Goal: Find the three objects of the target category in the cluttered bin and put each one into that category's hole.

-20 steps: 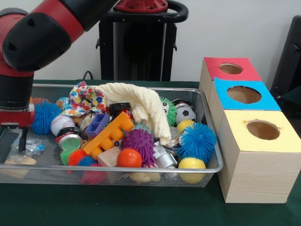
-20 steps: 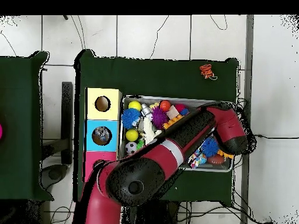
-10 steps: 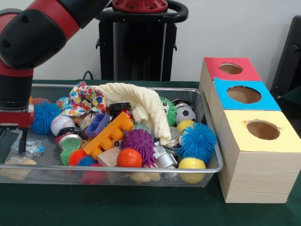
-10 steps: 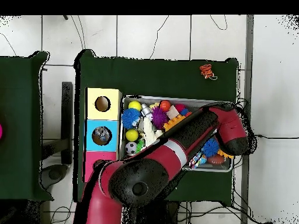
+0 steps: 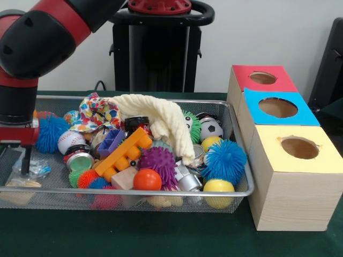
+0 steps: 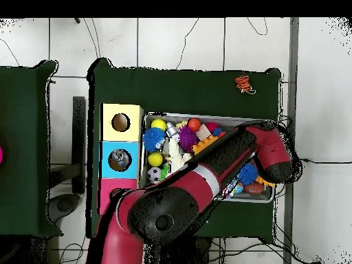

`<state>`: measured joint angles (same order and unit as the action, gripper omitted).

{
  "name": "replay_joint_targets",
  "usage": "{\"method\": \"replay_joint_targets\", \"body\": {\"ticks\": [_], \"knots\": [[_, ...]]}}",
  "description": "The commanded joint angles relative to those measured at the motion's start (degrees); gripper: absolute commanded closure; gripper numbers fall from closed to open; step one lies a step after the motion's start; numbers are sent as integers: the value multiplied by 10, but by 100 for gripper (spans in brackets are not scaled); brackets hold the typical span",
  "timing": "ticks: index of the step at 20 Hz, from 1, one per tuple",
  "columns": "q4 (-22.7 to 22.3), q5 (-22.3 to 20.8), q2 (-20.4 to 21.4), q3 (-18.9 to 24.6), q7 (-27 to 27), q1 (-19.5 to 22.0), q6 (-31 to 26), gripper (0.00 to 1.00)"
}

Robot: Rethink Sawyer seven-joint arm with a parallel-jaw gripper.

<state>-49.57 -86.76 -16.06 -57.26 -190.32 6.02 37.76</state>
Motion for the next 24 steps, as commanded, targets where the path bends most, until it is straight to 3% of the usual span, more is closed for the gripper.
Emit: {"method": "replay_joint_targets", "body": {"ticks": [1,3,8,19,24], "knots": [[-8,-20,-12,39,-122,-19,78,0],[-22,-34,-9,22,-147,-33,88,0],[-45,-40,-1,17,-149,-49,81,0],[-42,-23,7,44,-116,-38,61,0],[-45,-1,30,69,-91,-28,63,0]]}}
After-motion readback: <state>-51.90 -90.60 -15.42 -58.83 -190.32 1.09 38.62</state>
